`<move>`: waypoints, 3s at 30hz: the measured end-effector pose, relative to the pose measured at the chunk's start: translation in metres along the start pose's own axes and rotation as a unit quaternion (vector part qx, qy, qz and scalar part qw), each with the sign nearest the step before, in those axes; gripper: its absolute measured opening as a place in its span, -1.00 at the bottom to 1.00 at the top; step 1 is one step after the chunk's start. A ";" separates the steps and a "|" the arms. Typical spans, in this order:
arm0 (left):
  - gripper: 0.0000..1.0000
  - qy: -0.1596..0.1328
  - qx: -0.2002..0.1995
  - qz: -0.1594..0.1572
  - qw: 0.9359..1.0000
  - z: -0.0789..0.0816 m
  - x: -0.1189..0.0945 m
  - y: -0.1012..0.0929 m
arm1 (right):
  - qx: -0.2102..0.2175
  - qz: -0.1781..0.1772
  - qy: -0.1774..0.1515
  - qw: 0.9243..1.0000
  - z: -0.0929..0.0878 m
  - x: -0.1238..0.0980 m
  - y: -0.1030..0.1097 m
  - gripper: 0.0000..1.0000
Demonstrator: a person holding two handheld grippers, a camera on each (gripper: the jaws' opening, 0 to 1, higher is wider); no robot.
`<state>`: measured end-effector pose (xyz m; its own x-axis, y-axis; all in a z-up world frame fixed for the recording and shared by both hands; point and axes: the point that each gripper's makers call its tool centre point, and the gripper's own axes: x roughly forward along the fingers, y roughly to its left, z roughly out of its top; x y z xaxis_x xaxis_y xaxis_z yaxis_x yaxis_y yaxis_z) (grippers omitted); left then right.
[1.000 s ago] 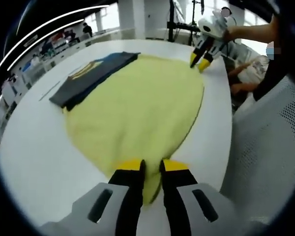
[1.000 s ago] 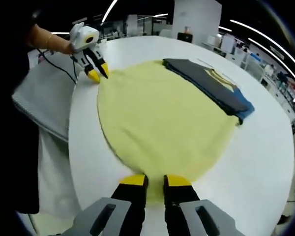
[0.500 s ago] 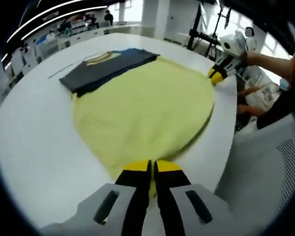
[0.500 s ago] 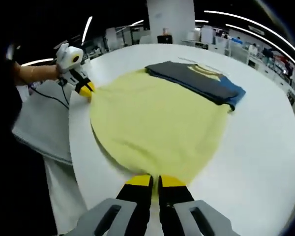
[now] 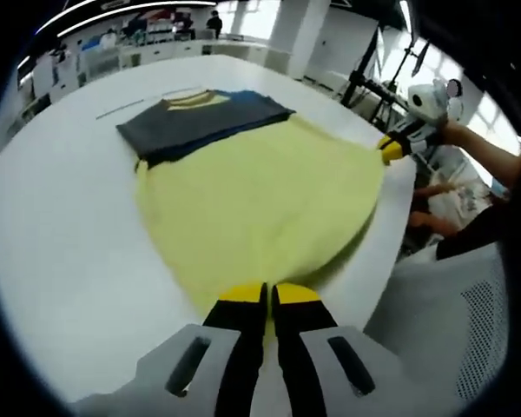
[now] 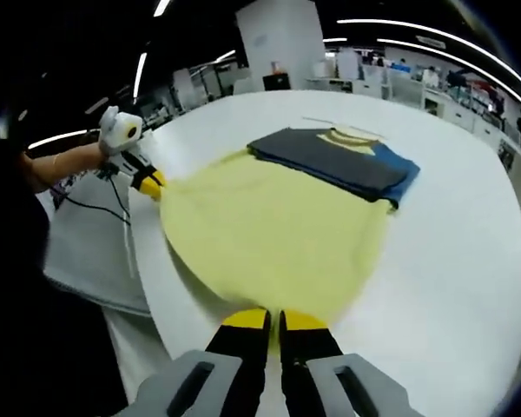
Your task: Fold the garment on the visible template until the final outline fits inside the template.
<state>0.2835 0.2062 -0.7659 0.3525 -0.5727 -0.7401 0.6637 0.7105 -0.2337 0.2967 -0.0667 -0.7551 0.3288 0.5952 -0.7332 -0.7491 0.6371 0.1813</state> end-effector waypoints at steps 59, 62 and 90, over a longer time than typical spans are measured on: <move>-1.00 0.054 0.024 0.015 0.998 0.035 -0.076 -0.026 | -0.015 0.018 0.068 0.997 0.027 -0.060 0.044 -1.00; -1.00 0.050 0.031 0.015 0.998 0.038 -0.078 -0.027 | -0.018 0.013 0.065 0.998 0.030 -0.061 0.042 -1.00; -1.00 0.002 0.081 0.059 0.995 0.107 -0.057 0.023 | -0.094 -0.082 0.040 0.991 0.085 -0.033 -0.033 -1.00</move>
<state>0.3492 0.2112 -0.6613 0.4327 -0.4872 -0.7585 0.7154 0.6976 -0.0400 0.3595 -0.0655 -0.6812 0.4137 0.4455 -0.7940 -0.7859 0.6149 -0.0644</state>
